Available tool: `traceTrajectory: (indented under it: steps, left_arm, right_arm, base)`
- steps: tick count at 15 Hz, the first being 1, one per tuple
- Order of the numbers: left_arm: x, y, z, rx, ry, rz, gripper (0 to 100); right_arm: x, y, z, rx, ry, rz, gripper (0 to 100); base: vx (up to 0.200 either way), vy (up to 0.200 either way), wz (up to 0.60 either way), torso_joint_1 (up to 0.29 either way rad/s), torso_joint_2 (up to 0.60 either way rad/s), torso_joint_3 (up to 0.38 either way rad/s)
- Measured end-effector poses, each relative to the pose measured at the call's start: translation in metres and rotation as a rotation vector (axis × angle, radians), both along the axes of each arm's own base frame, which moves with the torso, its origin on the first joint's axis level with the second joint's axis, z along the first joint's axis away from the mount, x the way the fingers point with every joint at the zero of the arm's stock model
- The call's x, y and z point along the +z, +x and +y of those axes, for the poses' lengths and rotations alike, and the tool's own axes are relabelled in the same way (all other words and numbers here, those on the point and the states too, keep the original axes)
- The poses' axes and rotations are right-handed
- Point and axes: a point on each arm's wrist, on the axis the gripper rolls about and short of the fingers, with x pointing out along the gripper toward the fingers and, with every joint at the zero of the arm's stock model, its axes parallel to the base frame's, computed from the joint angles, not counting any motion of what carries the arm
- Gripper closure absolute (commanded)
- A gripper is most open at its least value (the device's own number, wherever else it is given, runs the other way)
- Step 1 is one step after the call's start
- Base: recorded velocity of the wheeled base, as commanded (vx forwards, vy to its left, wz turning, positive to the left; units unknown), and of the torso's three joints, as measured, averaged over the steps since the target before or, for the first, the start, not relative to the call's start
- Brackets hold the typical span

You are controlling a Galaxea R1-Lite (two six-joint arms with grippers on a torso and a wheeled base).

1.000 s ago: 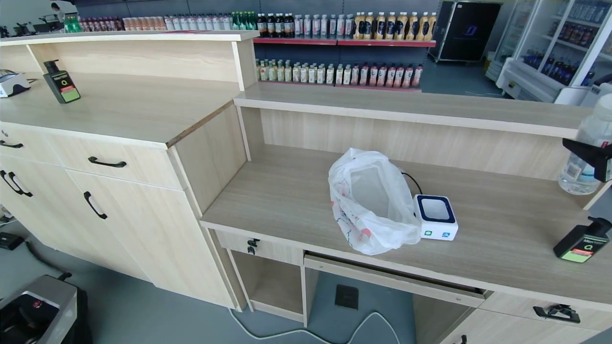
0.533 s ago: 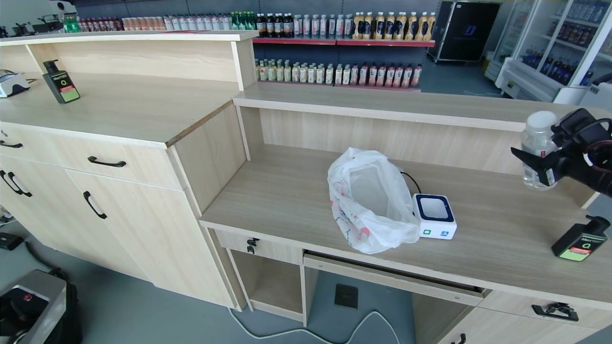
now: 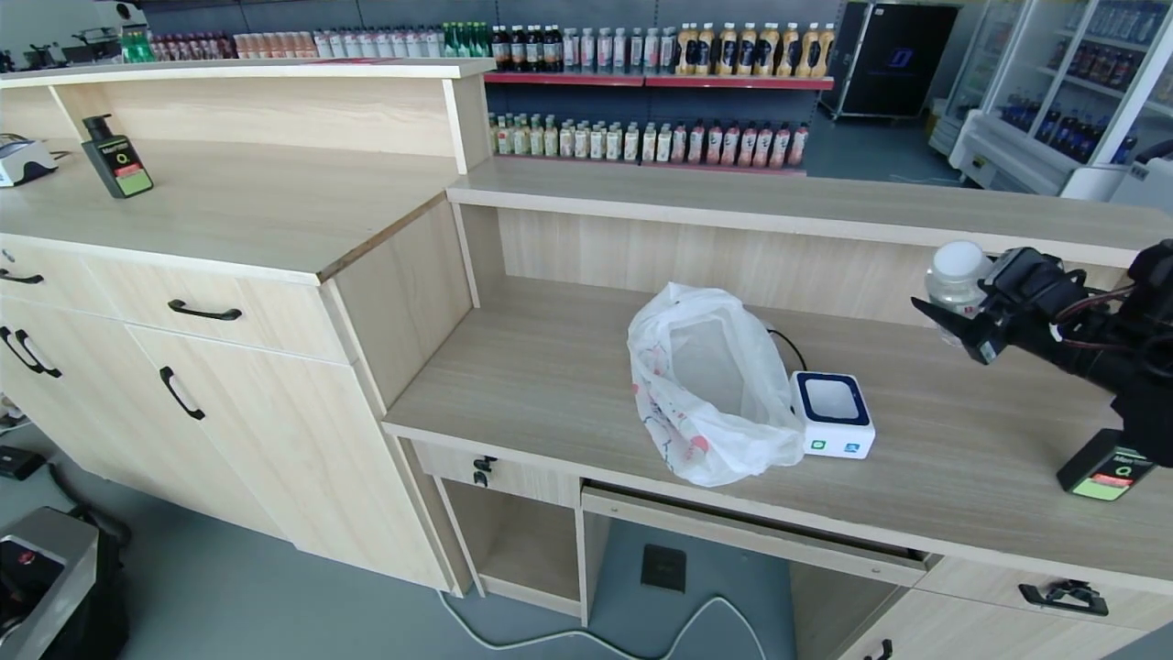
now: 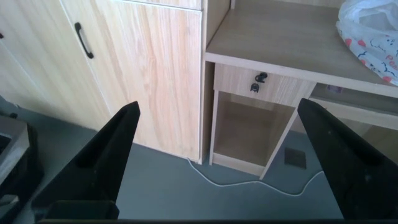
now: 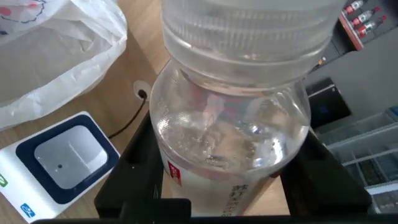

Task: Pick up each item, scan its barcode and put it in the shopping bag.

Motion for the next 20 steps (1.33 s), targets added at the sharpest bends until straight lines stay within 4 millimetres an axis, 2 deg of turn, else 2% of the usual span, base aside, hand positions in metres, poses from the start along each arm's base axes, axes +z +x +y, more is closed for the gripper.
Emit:
traceTrajectory:
  steps: [6,15,20]
  left_arm:
    - [0.0,0.0,0.0,0.0,0.0,0.0,0]
    - [0.0,0.0,0.0,0.0,-0.001,0.0,0]
    - [0.0,0.0,0.0,0.0,0.0,0.0,0]
  right_arm:
    - [-0.026,0.018,0.003,0.113,-0.082,0.019,100]
    - [-0.048,0.031,0.008,0.216,-0.111,0.037,100]
    - [-0.054,0.037,0.013,0.274,-0.117,0.036,100]
  base:
    - [0.0,0.0,0.0,0.0,0.0,0.0]
    - [0.0,0.0,0.0,0.0,0.0,0.0]
    - [0.0,0.0,0.0,0.0,0.0,0.0]
